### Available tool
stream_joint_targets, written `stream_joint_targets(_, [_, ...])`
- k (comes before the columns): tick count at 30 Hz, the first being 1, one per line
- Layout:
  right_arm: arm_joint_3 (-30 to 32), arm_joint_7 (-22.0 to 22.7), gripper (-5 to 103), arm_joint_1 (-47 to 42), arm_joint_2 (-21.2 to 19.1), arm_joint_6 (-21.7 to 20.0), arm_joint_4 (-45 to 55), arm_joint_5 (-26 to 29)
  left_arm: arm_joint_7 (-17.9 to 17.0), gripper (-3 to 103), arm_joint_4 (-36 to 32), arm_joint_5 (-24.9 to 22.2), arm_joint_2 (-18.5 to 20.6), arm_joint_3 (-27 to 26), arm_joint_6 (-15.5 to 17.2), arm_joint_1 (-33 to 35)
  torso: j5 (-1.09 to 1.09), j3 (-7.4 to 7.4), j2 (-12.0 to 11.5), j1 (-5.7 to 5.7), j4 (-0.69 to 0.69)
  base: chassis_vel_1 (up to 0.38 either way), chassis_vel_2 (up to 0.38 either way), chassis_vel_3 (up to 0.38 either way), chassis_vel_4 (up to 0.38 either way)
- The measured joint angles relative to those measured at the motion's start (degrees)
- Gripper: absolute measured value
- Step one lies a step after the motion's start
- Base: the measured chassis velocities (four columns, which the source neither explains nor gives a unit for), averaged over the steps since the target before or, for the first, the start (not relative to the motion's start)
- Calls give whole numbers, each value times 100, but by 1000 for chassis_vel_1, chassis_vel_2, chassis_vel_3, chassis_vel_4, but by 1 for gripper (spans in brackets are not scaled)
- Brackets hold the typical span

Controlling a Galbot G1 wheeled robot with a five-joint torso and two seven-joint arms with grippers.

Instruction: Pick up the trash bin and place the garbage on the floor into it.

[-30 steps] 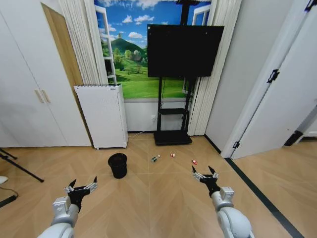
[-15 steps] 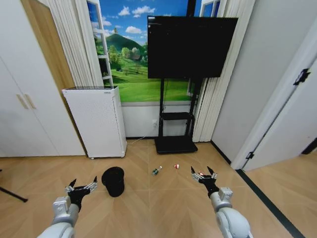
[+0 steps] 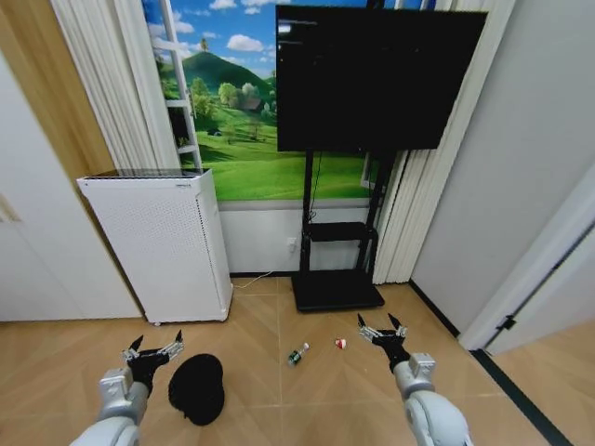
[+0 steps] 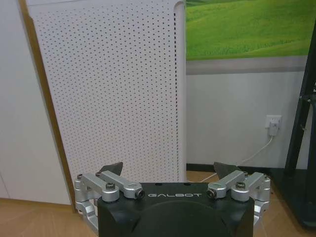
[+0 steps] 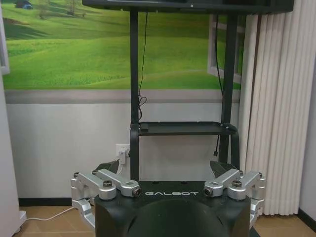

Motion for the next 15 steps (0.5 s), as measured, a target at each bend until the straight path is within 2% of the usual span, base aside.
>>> stream_joint_targets(1, [-12,1,100,0,2,25,-26,-2,-3,100,2,0,-3,8,-7,0,15,1,-1,1,2,-325,382,364,-335])
stream_joint_targets(3, [-22,-1,100,-1,2,39,-43,-6,-10,100,3,1,-5,12,-17,-2,14,1,-1,0,3,-325,354,364,-335])
stream_joint_targets(4, [-23,-1,100,-1,2,56,-62,-8,-14,100,17,-1,-10,25,-37,-2,-5,-1,1,0,2,-369,283,340,-330])
stream_joint_targets(6, [-25,-1,100,-1,3,68,-90,-8,-15,100,23,-1,-11,31,-57,-4,2,1,-1,2,0,-328,283,340,-361])
stream_joint_targets(7, [-26,-2,100,0,5,88,-130,-8,-18,100,22,0,-14,30,-71,-2,18,2,-3,5,6,-233,286,278,-204])
stream_joint_targets(8, [-19,-2,100,0,4,111,-151,-6,-19,100,23,1,-14,32,-74,1,8,2,-2,5,3,-233,209,219,-204])
stream_joint_targets(9, [-19,-2,100,0,4,111,-151,-6,-19,100,23,1,-14,32,-74,1,8,2,-2,5,3,-233,209,219,-204])
stream_joint_targets(10, [-9,-2,100,-7,-2,121,-158,-5,-20,100,24,1,-14,34,-76,1,-5,1,-2,5,0,-240,209,219,-129])
stream_joint_targets(12, [5,-2,100,-28,-15,136,-179,12,-33,100,23,2,-14,36,-89,5,15,2,-3,6,2,-119,93,55,-88])
stream_joint_targets(13, [5,-2,100,-28,-15,136,-179,12,-33,100,23,2,-14,36,-89,5,15,2,-3,6,2,-119,67,17,-48])
stream_joint_targets(14, [17,-1,100,-38,-19,153,-189,17,-36,100,24,2,-15,39,-96,4,9,1,-2,4,-2,-32,67,-6,8])
stream_joint_targets(15, [21,-1,100,-45,-20,167,-197,18,-41,100,26,2,-26,40,-102,7,0,0,-1,1,1,0,0,0,0])
